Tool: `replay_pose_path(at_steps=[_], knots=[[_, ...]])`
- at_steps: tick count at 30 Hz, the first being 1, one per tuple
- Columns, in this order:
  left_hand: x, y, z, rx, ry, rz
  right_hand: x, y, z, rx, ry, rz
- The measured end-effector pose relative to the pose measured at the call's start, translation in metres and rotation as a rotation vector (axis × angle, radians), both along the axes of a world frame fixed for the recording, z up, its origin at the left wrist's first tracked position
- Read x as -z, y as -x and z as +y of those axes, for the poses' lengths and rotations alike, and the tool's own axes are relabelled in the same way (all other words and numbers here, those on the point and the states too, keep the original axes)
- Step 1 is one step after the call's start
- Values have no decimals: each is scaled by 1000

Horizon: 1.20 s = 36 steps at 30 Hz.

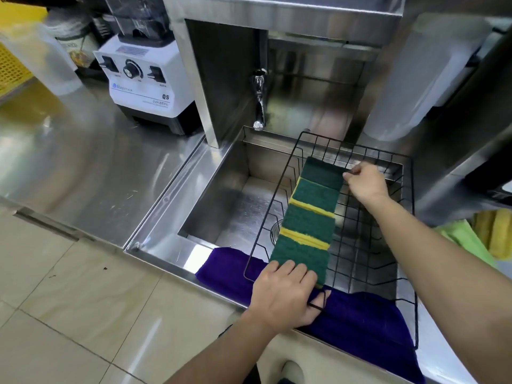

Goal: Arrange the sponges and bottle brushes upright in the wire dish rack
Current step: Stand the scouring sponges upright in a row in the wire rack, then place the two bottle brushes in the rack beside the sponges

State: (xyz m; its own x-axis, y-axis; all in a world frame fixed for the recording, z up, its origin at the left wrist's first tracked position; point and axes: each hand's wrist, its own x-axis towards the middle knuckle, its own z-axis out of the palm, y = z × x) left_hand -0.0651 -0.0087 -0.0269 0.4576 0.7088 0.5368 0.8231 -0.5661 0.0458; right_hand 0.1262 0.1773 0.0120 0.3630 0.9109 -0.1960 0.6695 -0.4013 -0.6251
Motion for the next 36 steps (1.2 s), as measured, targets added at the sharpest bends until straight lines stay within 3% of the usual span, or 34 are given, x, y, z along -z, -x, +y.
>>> replay_pose_path(at_steps=[8, 20, 24, 31, 36], knots=[[1, 4, 0, 138, -7, 86, -40, -57, -51, 93, -187, -119], [-7, -64, -26, 282, -53, 69, -46, -147, -156, 331, -203, -141], [0, -71, -32, 286, -42, 91, -34, -161, -184, 258, -117, -101], [2, -69, -30, 307, -13, 61, 0, -163, -215, 116, 271, -146], [4, -69, -30, 293, -10, 51, 8, -158, -219, 114, 190, -196]])
